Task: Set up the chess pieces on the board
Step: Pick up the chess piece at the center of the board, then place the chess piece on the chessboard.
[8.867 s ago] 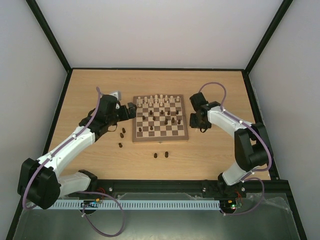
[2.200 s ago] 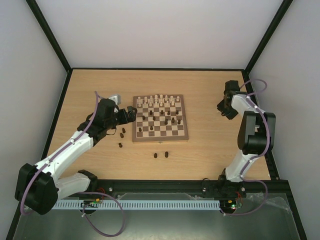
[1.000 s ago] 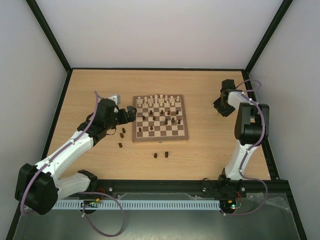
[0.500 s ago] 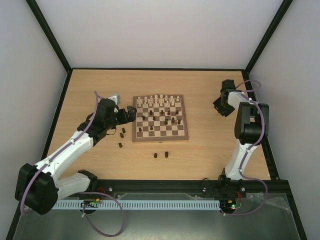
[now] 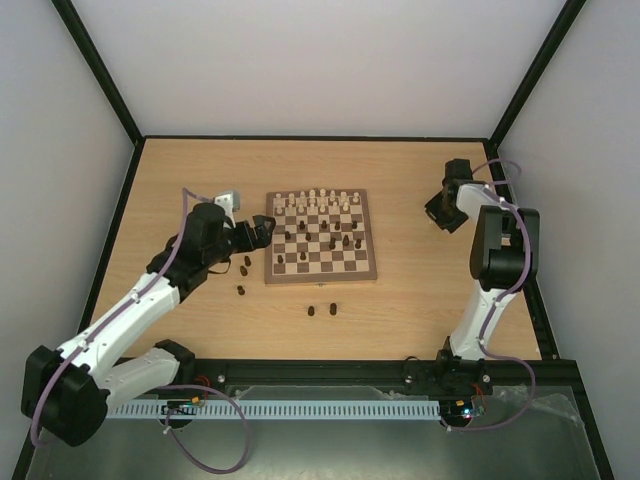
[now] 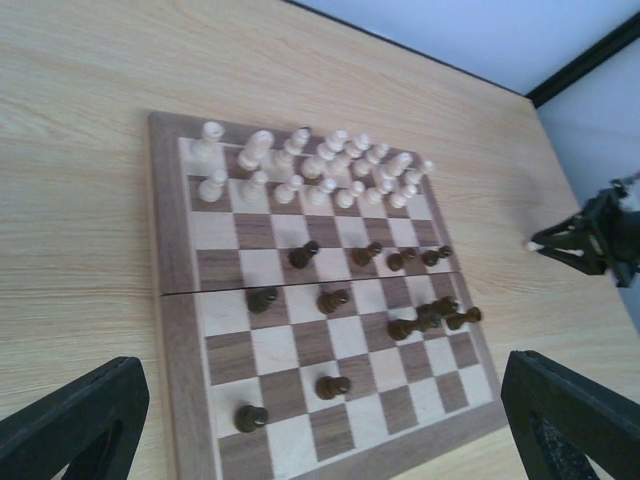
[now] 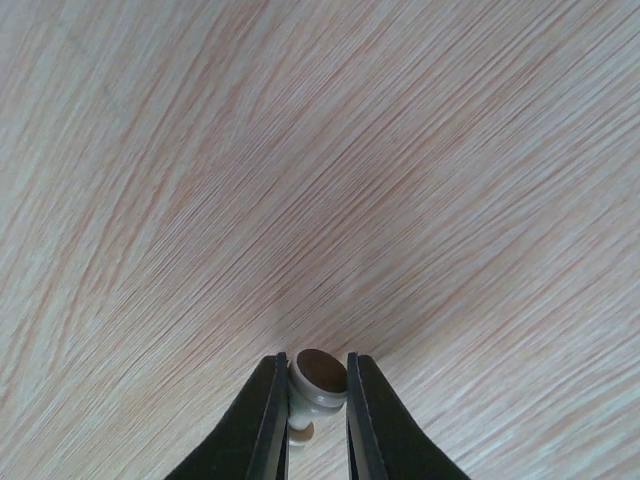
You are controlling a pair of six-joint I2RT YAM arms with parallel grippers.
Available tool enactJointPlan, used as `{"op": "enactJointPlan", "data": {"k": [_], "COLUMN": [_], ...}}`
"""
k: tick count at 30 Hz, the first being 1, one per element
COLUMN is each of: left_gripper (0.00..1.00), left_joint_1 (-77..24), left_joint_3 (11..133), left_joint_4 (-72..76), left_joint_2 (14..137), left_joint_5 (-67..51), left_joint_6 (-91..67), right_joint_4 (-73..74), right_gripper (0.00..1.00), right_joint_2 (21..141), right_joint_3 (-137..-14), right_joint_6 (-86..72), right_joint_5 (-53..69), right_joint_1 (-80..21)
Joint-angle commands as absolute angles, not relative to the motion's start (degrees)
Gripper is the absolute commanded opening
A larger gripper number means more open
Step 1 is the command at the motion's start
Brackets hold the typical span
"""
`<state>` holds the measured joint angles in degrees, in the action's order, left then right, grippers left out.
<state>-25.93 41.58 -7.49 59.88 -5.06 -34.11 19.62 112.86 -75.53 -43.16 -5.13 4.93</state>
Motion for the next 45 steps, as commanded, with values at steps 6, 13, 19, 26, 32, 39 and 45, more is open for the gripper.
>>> {"op": "enactJointPlan", "data": {"k": [6, 13, 19, 26, 32, 39, 45], "left_gripper": [1.0, 0.99, 1.0, 0.97, 0.82, 0.6, 0.55], "left_joint_1": [-33.25, -45.11, -51.81, -52.16, -52.23, -52.6, -53.55], "left_joint_3": [40.87, 43.08, 47.98, 52.78, 60.66, 64.06, 63.26], "left_joint_4": [-4.89, -3.6, -5.29, -5.09, -6.41, -5.32, -4.62], "left_joint_2": [52.57, 52.11, 60.02, 69.87, 78.96, 83.22, 83.69], "left_joint_5": [-7.21, -1.45, 4.57, 7.68, 5.08, 2.12, 2.75], "left_joint_6": [-31.32, -28.7, -32.51, -38.44, -39.14, -38.87, -39.28], "right_joint_4": [18.33, 18.55, 18.87, 18.7, 17.85, 15.12, 15.1], "right_gripper": [0.01, 0.02, 0.02, 0.04, 0.04, 0.04, 0.04], "right_joint_2": [104.61, 96.32, 85.75, 77.07, 76.05, 76.55, 76.67], "right_joint_3": [-71.42, -67.89, -63.9, -60.31, -59.68, -58.15, -58.94], "right_joint_6": [-39.02, -38.47, -39.47, -41.24, -41.91, -44.06, -45.62], "right_joint_5": [13.58, 23.97, 27.26, 31.17, 32.57, 32.76, 30.35], "right_joint_1": [3.94, -2.98, -8.11, -9.67, -11.96, -14.41, -15.18]}}
